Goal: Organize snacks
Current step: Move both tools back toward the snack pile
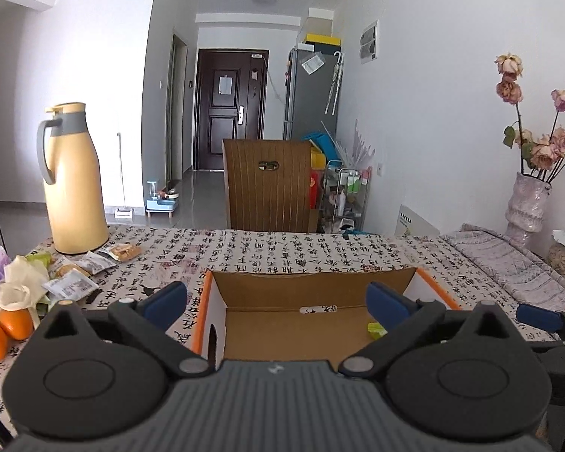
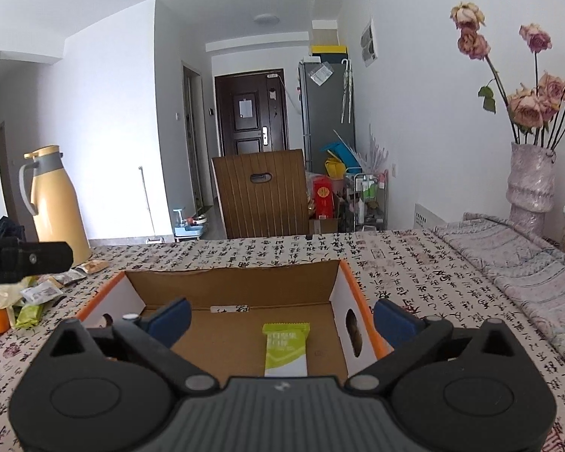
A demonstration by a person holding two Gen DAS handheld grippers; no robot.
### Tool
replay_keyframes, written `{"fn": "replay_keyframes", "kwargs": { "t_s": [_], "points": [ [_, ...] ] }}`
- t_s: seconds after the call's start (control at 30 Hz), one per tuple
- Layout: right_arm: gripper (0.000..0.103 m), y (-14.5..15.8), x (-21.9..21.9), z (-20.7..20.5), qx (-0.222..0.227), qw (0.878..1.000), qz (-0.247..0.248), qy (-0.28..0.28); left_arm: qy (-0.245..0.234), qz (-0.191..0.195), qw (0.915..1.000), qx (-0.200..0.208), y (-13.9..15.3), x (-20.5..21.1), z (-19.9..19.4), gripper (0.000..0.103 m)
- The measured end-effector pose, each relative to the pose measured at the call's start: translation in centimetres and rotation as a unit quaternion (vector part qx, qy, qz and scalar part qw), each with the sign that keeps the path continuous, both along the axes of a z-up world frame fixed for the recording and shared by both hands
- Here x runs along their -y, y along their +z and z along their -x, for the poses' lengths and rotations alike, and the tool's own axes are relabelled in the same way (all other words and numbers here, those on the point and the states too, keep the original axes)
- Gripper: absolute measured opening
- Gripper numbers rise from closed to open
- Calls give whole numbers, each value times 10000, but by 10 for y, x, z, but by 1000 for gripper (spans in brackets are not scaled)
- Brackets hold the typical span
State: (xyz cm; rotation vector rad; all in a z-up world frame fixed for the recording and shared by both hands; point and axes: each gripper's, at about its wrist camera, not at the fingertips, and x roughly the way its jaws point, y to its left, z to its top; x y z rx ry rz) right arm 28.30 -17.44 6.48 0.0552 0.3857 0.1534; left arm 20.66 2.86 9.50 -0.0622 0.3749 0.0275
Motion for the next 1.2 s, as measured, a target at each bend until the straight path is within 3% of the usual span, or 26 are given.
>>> {"fn": "replay_keyframes", "kwargs": {
  "t_s": [0.37, 0.7, 0.93, 1.2],
  "points": [
    [103, -7, 13, 59, -5, 9998, 82, 154, 9, -4, 10000, -31, 0, 1, 50, 103],
    [103, -36, 37, 106, -223, 9995, 123, 187, 1, 109, 9993, -366, -36, -6, 89, 103],
    [103, -61, 53, 128, -525, 9981, 293, 143, -15, -68, 9990, -442, -60, -5, 119, 103],
    [103, -88, 68, 132, -939, 9942, 520, 28, 97, -4, 9981, -609, -78, -7, 128, 103]
  ]
}}
